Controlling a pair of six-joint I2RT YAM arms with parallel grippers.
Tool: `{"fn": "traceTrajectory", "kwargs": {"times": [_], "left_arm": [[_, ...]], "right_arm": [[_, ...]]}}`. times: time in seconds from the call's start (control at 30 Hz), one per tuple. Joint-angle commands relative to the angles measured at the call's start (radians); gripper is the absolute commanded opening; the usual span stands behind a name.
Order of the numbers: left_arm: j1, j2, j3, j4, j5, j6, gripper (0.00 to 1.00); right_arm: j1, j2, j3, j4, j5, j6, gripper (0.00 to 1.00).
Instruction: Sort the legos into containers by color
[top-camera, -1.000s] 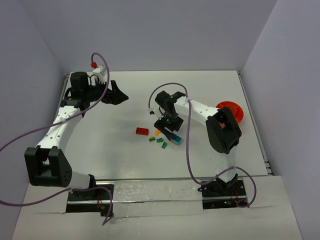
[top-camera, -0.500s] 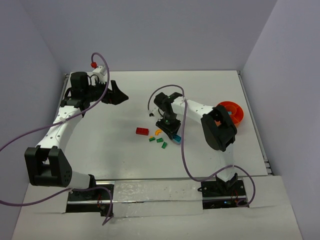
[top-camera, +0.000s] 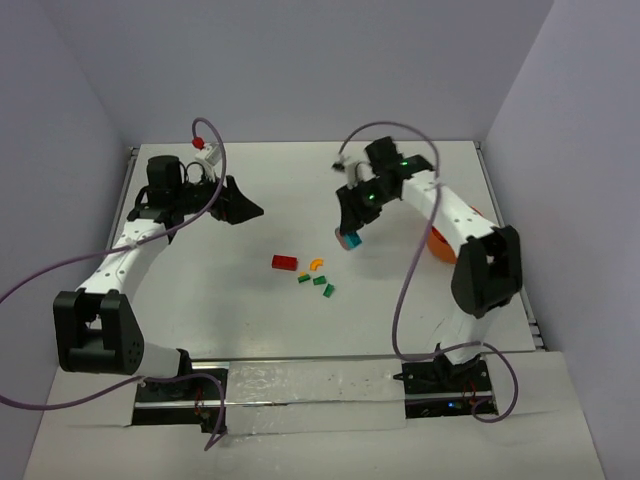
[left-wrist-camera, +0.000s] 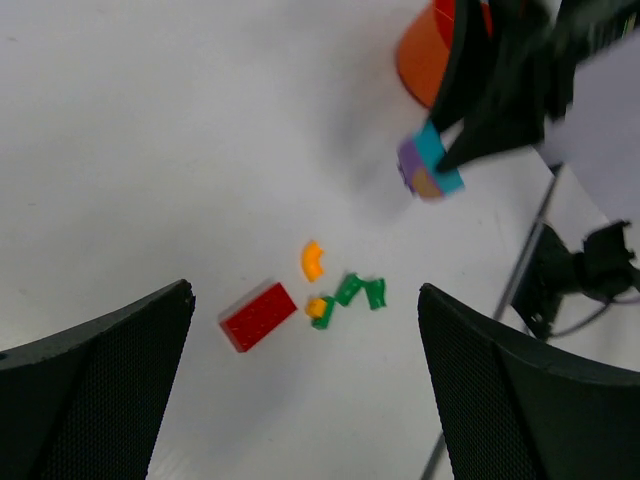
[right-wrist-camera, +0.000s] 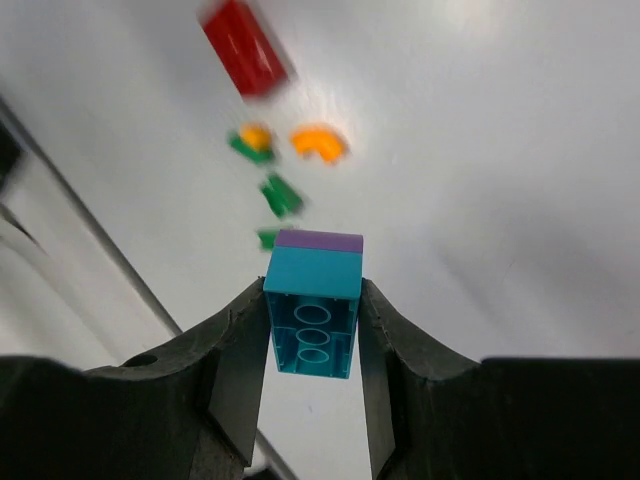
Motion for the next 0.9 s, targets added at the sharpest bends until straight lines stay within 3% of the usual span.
{"fn": "traceTrajectory", "kwargs": {"times": [0.0,0.17,0.33,0.87], "left_arm": [[-0.063,-0.015,0.011,0.065,0.245,0.083,0.99],[-0.210,0.015,0.072,0.086,0.268,0.077,0.99],[-0.275,0.056,0.093,0.279,0.319,-0.122,0.93],[-0.387,0.122,0.183,0.253,0.315,-0.143,0.81]], "right_arm": [[-0.108,-0.164,0.017,0.206,-0.387,0.123,0.00],[-0.112,-0.251,-0.097,0.365,-0.551,0.240,0.00],[-0.104,-0.345,-0.209,0.564,-0.614,0.380,0.00],[-0.032,-0.340,-0.192,0.498,-0.695,0.306,0.00]]}}
